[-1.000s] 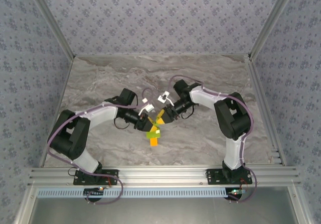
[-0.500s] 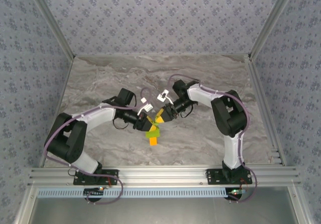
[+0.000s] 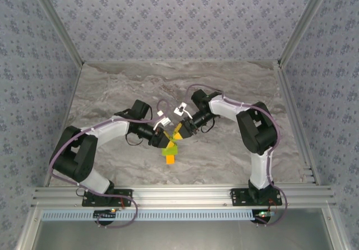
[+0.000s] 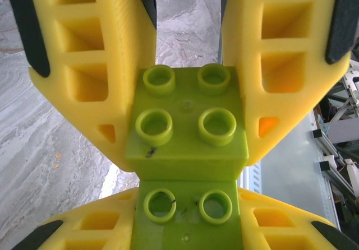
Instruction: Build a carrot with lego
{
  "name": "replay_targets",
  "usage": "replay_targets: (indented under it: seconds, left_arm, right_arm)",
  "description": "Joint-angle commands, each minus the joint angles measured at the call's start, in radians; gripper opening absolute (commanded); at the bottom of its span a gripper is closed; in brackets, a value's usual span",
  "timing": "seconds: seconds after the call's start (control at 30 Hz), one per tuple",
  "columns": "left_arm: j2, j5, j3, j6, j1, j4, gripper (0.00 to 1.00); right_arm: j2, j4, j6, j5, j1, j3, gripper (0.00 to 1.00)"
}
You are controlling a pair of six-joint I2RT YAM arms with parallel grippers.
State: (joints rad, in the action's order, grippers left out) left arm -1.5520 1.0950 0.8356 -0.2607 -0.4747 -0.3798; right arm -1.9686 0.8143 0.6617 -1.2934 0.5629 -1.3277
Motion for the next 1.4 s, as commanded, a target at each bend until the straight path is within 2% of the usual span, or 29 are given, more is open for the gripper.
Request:
replay_targets:
  seconds: [0.0, 0.27, 0.67, 0.77, 0.87, 0.9, 0.93, 1.0, 1.17, 1.37]
  left_arm:
    - [0.033, 0.019, 0.059, -0.024, 0.07, 0.198, 0.14]
    - [0.04, 0.028, 0.042, 0.001, 0.093, 0.241, 0.13]
    - [0.055, 0.041, 0.035, 0.041, 0.116, 0.292, 0.13]
    - [0.056, 0.036, 0.035, 0.042, 0.117, 0.292, 0.13]
    - [0.054, 0.036, 0.036, 0.041, 0.116, 0.291, 0.13]
    - [0.052, 0.036, 0.036, 0.041, 0.116, 0.289, 0.13]
    - [0.053, 0.036, 0.037, 0.039, 0.116, 0.289, 0.13]
    - [0.052, 0.036, 0.037, 0.037, 0.114, 0.283, 0.13]
    - [0.055, 0.028, 0.034, 0.033, 0.115, 0.281, 0.13]
    - [0.05, 0.015, 0.033, 0.029, 0.114, 0.282, 0.13]
  right_arm:
    - [-0.002, 0.142, -0.053, 0.146, 0.065, 0.076, 0.23]
    - [0.017, 0.112, -0.075, 0.135, 0.066, 0.108, 0.22]
    - [0.019, 0.064, -0.112, 0.135, 0.066, 0.125, 0.28]
    - [0.013, 0.064, -0.118, 0.137, 0.063, 0.117, 0.35]
    - [0.015, 0.049, -0.136, 0.144, 0.063, 0.111, 0.47]
    - [0.017, 0.046, -0.139, 0.144, 0.063, 0.108, 0.57]
    - [0.023, 0.034, -0.149, 0.149, 0.062, 0.108, 0.73]
    - [0.032, 0.016, -0.167, 0.158, 0.061, 0.106, 0.99]
    - [0.069, -0.063, -0.237, 0.209, 0.049, 0.125, 1.0]
    - [0.198, -0.312, -0.428, 0.342, -0.022, 0.251, 1.0]
